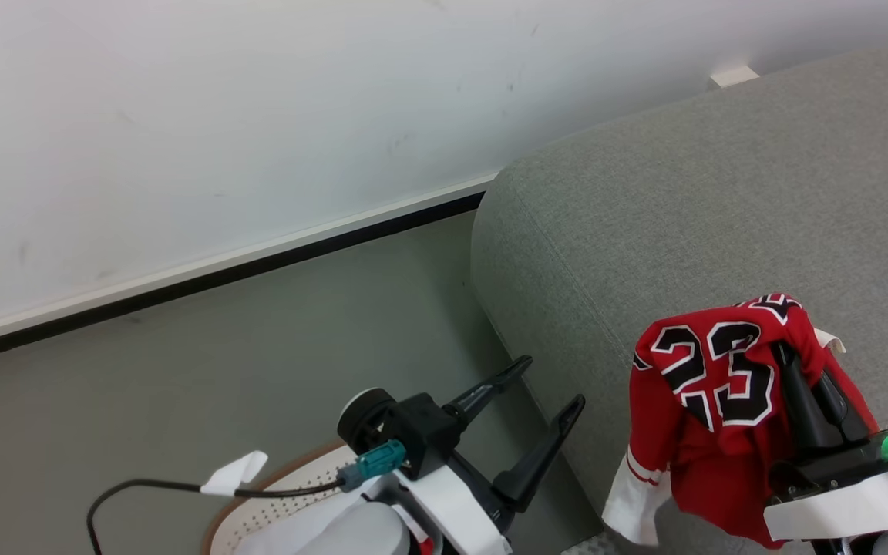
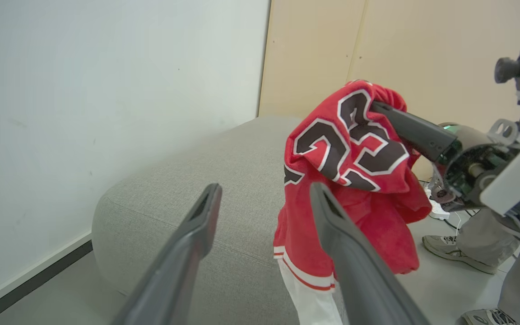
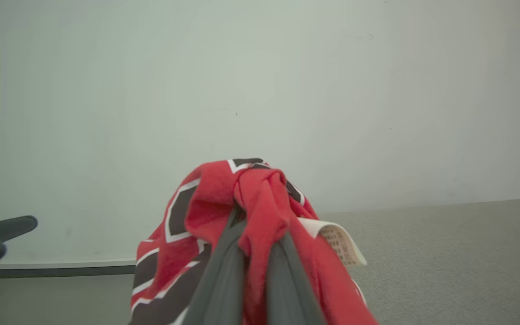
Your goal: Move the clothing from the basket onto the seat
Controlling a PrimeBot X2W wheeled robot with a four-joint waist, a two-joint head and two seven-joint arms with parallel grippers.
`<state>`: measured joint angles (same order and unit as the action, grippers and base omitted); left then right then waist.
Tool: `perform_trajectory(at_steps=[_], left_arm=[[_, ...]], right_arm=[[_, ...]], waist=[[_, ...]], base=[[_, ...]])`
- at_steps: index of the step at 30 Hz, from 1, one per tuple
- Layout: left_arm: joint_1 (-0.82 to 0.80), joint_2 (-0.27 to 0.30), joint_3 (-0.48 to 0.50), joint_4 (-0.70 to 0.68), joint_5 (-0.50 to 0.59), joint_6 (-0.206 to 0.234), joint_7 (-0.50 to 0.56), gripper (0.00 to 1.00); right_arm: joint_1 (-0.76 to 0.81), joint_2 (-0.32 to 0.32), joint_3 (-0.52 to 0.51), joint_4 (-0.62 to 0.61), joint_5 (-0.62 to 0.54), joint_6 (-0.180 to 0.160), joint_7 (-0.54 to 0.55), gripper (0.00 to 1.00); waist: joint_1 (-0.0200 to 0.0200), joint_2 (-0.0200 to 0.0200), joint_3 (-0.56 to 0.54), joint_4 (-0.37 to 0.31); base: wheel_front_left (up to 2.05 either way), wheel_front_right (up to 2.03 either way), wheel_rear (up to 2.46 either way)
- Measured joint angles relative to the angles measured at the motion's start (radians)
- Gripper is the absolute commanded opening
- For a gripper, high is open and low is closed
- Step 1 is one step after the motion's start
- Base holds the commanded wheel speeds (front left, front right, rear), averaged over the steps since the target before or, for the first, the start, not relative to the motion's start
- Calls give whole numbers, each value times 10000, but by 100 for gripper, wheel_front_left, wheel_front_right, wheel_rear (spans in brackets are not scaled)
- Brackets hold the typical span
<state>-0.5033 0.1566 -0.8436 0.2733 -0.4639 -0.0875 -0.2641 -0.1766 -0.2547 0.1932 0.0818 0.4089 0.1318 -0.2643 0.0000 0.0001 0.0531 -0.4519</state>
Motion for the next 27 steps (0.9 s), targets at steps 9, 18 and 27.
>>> perform_trajectory(at_steps=[9, 18, 27], left_arm=[[-290, 148, 92, 107, 326, -88, 4, 100], [-1480, 541, -48, -180, 756, -190, 435, 100], [-2482, 917, 31, -709, 1030, -221, 773, 100]], right_arm=[[-1240, -50, -176, -146, 155, 0, 0, 0], [-4052, -1110, -1057, 980, 629, 0, 2, 0], [-7123, -2261, -2096, 3227, 1285, 0, 2, 0]], waist=[[0, 0, 716, 21], [2, 0, 2593, 516], [4, 0, 4840, 1349]], base=[[0, 0, 0], [0, 0, 0], [0, 0, 0]])
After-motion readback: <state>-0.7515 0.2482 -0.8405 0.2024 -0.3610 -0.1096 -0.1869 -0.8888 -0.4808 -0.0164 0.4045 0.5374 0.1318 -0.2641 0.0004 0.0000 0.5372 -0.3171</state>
